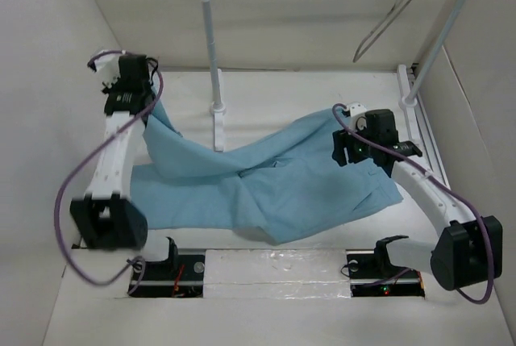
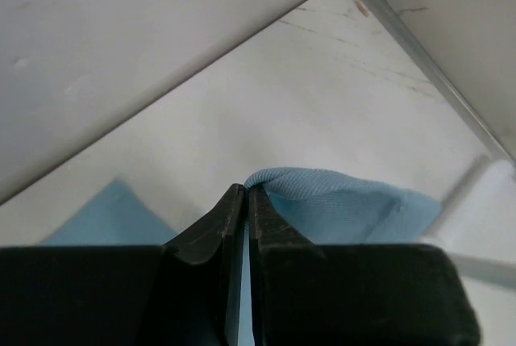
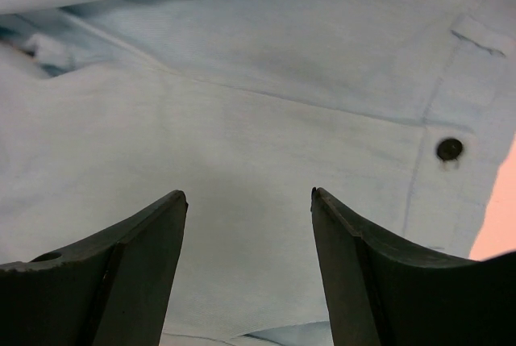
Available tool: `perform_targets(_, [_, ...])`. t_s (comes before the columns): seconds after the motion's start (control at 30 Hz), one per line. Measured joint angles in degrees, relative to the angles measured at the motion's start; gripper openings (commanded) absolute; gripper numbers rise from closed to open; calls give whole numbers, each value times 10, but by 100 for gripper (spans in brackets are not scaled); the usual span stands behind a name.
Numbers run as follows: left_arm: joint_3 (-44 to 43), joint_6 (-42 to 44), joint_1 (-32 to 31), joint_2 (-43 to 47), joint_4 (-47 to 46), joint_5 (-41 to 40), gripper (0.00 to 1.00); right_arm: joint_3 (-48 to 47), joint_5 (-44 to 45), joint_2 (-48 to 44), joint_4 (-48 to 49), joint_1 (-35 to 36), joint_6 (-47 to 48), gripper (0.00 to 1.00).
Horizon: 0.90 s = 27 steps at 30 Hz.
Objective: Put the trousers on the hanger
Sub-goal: Flatten out the trousers at the center of the board.
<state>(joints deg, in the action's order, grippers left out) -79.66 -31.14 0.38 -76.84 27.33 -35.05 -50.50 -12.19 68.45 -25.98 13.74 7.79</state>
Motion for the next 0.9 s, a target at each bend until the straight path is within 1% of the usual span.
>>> perform_targets(0.13, [-181, 16, 30, -246, 17, -6, 0, 1, 0, 11, 8, -56, -16, 66])
perform_targets(0.17, [-234, 18, 39, -302, 30, -6, 0, 2, 3, 10, 12, -69, -21, 62])
perform_targets(0.2, [-270, 18, 48, -348, 27, -2, 2, 5, 4, 7, 17, -81, -27, 55])
perform_targets(0.23, [-282, 18, 57, -379, 22, 5, 7, 10, 5, 5, 25, -95, -32, 52])
perform_targets(0.27, [-280, 17, 66, -398, 24, 13, 24, 15, 5, 4, 35, -108, -37, 43])
perform_targets(0.3, [-276, 15, 75, -409, 36, 21, 32, 20, 6, 5, 45, -120, -41, 22])
perform_targets(0.33, [-271, 13, 82, -417, 43, 27, 42, 24, 5, 10, 56, -135, -46, 21])
perform_targets(0.37, [-267, 11, 88, -421, 49, 33, 63, 26, 2, 19, 68, -150, -52, 24])
perform_targets(0.4, [-267, 12, 93, -423, 54, 35, 70, 26, 2, 33, 82, -165, -56, 39])
perform_targets(0.47, [-267, 5, 100, -422, 52, 41, 76, 26, -3, 69, 115, -194, -60, 56])
perform_targets(0.5, [-268, 3, 101, -418, 50, 47, 76, 21, -8, 93, 129, -209, -61, 67])
perform_targets(0.53, [-268, 3, 101, -417, 48, 49, 76, 14, -14, 121, 139, -223, -61, 71])
perform_targets(0.6, [-254, 3, 93, -397, 26, 67, 75, -4, -28, 174, 150, -246, -61, 72])
perform_targets(0.7, [-159, 7, 53, -314, -27, 87, 73, -55, -50, 261, 159, -270, -63, 73])
perform_targets(0.8, [-38, 9, -34, -203, -87, 109, 70, -82, -63, 309, 166, -277, -68, 72])
perform_targets(0.9, [63, 9, -143, -114, -130, 131, 69, -84, -89, 332, 170, -277, -76, 66])
